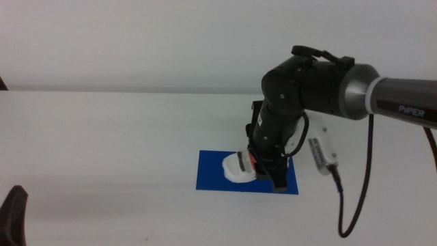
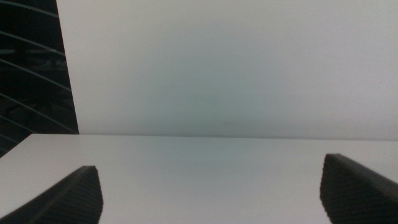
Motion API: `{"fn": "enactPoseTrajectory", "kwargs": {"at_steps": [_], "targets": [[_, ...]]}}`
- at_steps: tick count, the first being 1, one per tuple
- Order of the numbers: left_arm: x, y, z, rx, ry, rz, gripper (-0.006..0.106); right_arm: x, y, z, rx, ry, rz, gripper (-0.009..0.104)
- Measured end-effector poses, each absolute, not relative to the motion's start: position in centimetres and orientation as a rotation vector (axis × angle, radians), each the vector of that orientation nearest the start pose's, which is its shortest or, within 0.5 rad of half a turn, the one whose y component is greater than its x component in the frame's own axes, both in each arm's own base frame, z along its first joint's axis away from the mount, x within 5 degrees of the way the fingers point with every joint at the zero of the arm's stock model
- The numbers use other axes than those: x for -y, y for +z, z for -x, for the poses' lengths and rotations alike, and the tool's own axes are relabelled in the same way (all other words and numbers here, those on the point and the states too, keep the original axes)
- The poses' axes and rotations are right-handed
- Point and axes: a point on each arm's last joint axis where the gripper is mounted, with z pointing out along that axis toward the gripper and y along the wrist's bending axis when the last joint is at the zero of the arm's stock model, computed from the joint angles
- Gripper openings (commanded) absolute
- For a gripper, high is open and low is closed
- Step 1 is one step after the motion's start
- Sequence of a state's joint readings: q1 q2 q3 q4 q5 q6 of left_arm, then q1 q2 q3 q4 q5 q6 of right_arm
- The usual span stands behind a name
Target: Use one arm to grab the shoe from the table and place it on the mat.
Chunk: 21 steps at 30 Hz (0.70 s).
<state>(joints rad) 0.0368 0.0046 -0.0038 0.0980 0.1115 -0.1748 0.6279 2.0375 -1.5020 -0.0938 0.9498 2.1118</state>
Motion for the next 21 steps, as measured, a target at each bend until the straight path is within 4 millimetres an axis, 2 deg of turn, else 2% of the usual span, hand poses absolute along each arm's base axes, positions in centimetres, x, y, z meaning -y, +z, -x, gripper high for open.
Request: {"fn": "enactPoseTrajectory", "kwargs": {"at_steps": [5, 10, 21], "targets": [[-0.3, 20.4, -5.7, -1.592, -0.023, 0.099, 0.094, -23.4, 16.9, -34.2, -2.261, 0.222, -2.066, -0.002], [-0.3, 20.4, -5.7, -1.592, -0.023, 0.099, 0.094, -22.8, 16.9, -34.7, -2.241, 0.221, -2.085, -0.002], [-0.3, 20.4, -5.7, -1.592, -0.023, 0.099, 0.094, -22.9, 17.0, -34.8, -2.238, 0.247, -2.084, -0.002]]}}
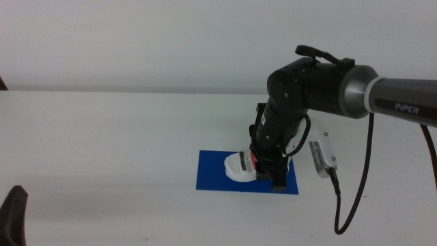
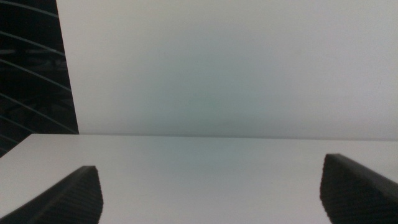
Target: Use one arm to grab the shoe from the table and place it on the mat.
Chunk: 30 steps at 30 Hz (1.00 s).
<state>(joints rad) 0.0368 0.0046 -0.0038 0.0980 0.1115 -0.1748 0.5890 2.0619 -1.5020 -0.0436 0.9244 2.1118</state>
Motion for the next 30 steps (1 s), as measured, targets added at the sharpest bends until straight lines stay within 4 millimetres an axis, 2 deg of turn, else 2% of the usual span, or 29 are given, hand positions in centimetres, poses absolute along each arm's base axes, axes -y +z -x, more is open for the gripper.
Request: {"fn": "enactPoseTrajectory", "kwargs": {"at_steps": [10, 13, 19, 21, 23, 30], "targets": [[-0.31, 20.41, -5.66, -1.592, -0.023, 0.099, 0.094, -23.0, 15.91, -34.91, -2.243, 0.225, -2.094, 0.0], [-0.31, 20.41, -5.66, -1.592, -0.023, 0.099, 0.094, -23.07, 15.93, -35.01, -2.24, 0.245, -2.091, 0.016], [-0.31, 20.41, -5.66, -1.592, -0.023, 0.099, 0.094, -23.31, 16.0, -35.3, -2.23, 0.309, -2.085, 0.066], [-0.31, 20.41, -5.66, -1.592, -0.023, 0.099, 0.094, -23.37, 16.03, -35.37, -2.227, 0.326, -2.084, 0.077], [-0.31, 20.41, -5.66, -1.592, -0.023, 0.099, 0.094, -23.38, 16.03, -35.39, -2.226, 0.329, -2.083, 0.083], [-0.31, 20.41, -5.66, -1.592, -0.023, 0.099, 0.094, -23.55, 16.32, -35.24, -2.223, 0.35, -2.119, 0.084]]}}
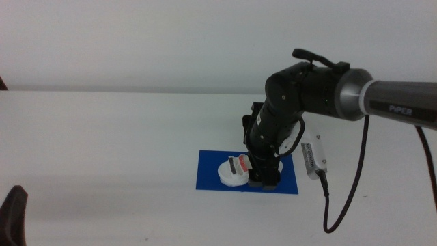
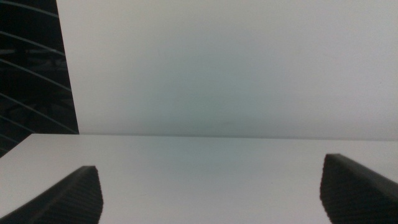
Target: Use one arm to grab the shoe from the table and place it on the mat.
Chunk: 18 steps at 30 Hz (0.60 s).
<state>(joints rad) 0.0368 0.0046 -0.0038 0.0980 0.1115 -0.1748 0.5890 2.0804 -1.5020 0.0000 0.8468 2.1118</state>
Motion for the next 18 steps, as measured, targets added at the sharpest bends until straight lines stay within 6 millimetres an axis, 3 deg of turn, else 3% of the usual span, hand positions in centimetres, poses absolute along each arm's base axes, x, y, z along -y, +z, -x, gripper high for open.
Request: {"fn": "enactPoseTrajectory", "kwargs": {"at_steps": [4, 7, 10, 15, 18], "targets": [[-0.3, 20.4, -5.7, -1.592, -0.023, 0.099, 0.094, -23.4, 19.2, -34.9, -2.22, 0.459, -2.083, 0.084], [-0.3, 20.4, -5.7, -1.592, -0.023, 0.099, 0.094, -22.8, 23.3, -34.2, -2.25, 0.585, -1.944, 0.084], [-0.3, 20.4, -5.7, -1.592, -0.023, 0.099, 0.094, -21.4, 29.0, -32.8, -2.33, 0.687, -1.561, 0.084], [-0.3, 20.4, -5.7, -1.592, -0.023, 0.099, 0.094, -18.0, 37.6, -28.8, -2.394, 0.65, -0.69, 0.084], [-0.3, 20.4, -5.7, -1.592, -0.023, 0.099, 0.094, -16.3, 41.5, -26.3, -2.298, 0.679, -0.465, 0.084]]}}
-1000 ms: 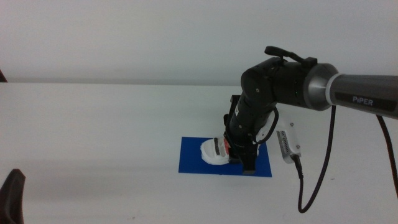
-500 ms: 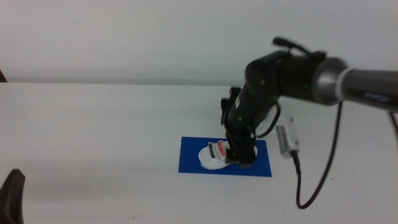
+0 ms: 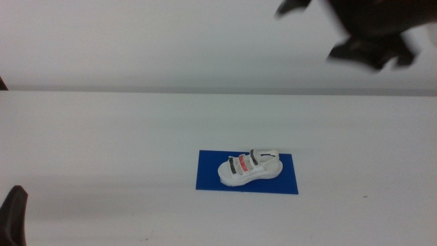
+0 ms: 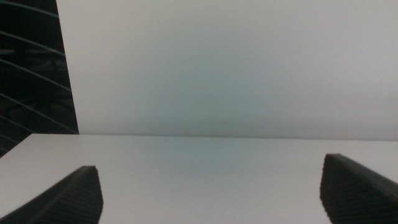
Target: Use one arm to grab the shoe from the table and place it on the mat.
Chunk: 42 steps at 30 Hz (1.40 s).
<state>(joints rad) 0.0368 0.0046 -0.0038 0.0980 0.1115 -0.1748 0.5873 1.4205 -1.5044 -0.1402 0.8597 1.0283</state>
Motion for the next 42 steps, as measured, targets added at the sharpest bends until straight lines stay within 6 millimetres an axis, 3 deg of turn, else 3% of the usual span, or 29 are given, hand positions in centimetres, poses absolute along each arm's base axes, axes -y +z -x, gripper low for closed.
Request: {"fn": "enactPoseTrajectory", "kwargs": {"at_steps": [3, 6, 8, 14, 19, 22, 26, 30, 35, 42], "targets": [[-0.3, 20.4, -5.7, -1.592, -0.023, 0.099, 0.094, -14.4, 45.0, -23.8, -2.155, 0.709, -0.354, 0.084], [-0.3, 20.4, -5.7, -1.592, -0.023, 0.099, 0.094, -12.1, 47.3, -21.7, -2.046, 0.521, -0.126, 0.084], [-0.3, 20.4, -5.7, -1.592, -0.023, 0.099, 0.094, -10.5, 48.2, -20.4, -2.023, 0.349, -0.003, 0.084], [-0.3, 20.4, -5.7, -1.592, -0.023, 0.099, 0.094, -5.5, 48.7, -15.2, -2.092, 0.088, 0.015, 0.084], [-0.3, 20.4, -5.7, -1.592, -0.023, 0.099, 0.094, -1.9, 46.4, -9.9, -2.041, 0.0, 0.173, 0.084], [-0.3, 20.4, -5.7, -1.592, -0.023, 0.099, 0.094, 0.0, 43.5, -6.9, -1.992, 0.008, 0.202, 0.084], [-0.3, 20.4, -5.7, -1.592, -0.023, 0.099, 0.094, 1.1, 39.3, -4.8, -1.9, 0.043, 0.238, 0.084], [-0.3, 20.4, -5.7, -1.592, -0.023, 0.099, 0.094, 2.4, 36.8, -4.1, -1.807, 0.028, 0.106, 0.084], [-0.3, 20.4, -5.7, -1.592, -0.023, 0.099, 0.094, 3.3, 35.4, -4.3, -1.778, -0.034, -0.001, 0.084], [-0.3, 20.4, -5.7, -1.592, -0.023, 0.099, 0.094, 1.1, 32.8, -4.6, -1.764, -0.01, 0.328, 0.084]]}}
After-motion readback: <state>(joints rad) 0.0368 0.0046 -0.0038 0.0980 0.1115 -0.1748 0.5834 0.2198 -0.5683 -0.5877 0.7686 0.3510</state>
